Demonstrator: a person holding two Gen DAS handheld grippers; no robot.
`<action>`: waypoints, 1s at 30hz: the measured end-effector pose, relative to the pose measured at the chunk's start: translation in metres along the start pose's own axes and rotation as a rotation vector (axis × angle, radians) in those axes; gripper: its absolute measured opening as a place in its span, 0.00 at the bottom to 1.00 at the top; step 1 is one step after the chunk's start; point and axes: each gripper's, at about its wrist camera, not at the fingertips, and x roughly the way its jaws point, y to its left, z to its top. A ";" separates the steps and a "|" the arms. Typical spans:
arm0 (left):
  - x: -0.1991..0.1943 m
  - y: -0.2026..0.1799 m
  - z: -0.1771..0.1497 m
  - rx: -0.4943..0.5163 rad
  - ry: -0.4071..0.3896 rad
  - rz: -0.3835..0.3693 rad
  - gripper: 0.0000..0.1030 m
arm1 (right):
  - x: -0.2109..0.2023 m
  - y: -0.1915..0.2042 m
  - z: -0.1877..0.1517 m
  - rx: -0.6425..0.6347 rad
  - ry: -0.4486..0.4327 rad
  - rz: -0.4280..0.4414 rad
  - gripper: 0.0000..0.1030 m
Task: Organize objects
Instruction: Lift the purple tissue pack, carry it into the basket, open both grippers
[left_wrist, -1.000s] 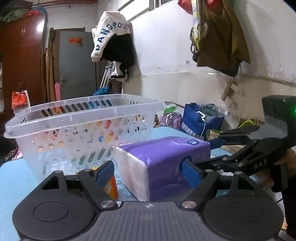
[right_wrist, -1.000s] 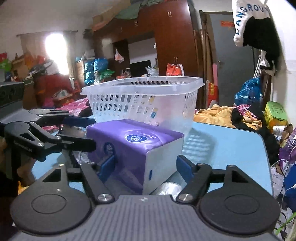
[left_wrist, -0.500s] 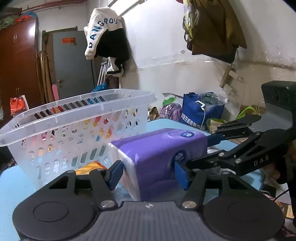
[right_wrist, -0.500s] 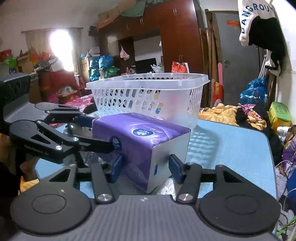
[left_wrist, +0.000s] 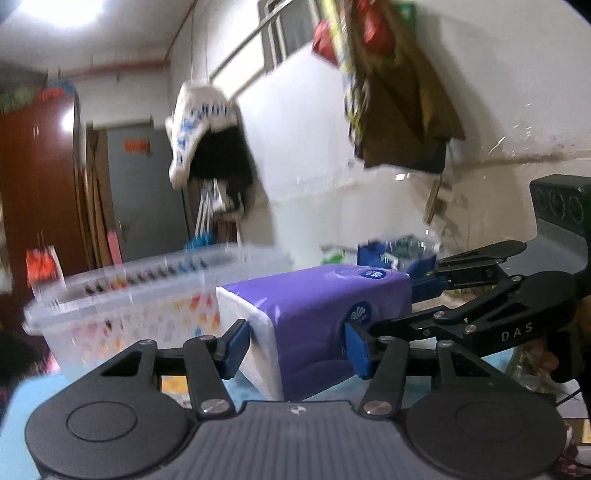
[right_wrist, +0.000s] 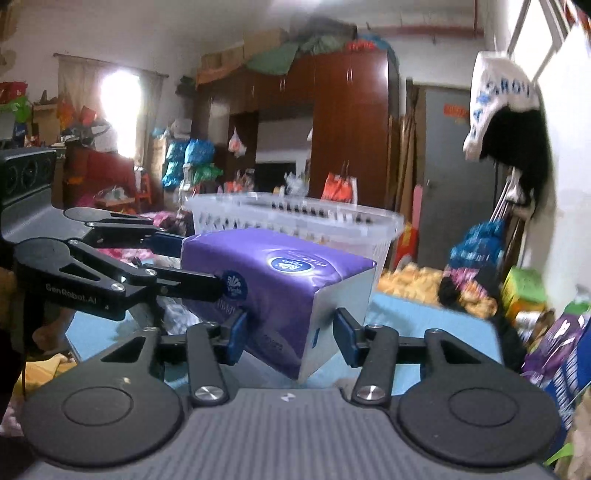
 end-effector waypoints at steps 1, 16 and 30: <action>-0.004 -0.002 0.002 0.006 -0.020 0.005 0.57 | -0.003 0.004 0.004 -0.013 -0.020 -0.010 0.51; -0.045 0.028 0.059 0.055 -0.148 0.109 0.57 | 0.031 0.025 0.079 -0.114 -0.097 0.005 0.51; 0.031 0.120 0.099 -0.022 0.039 0.106 0.57 | 0.124 0.004 0.119 -0.086 0.081 0.009 0.51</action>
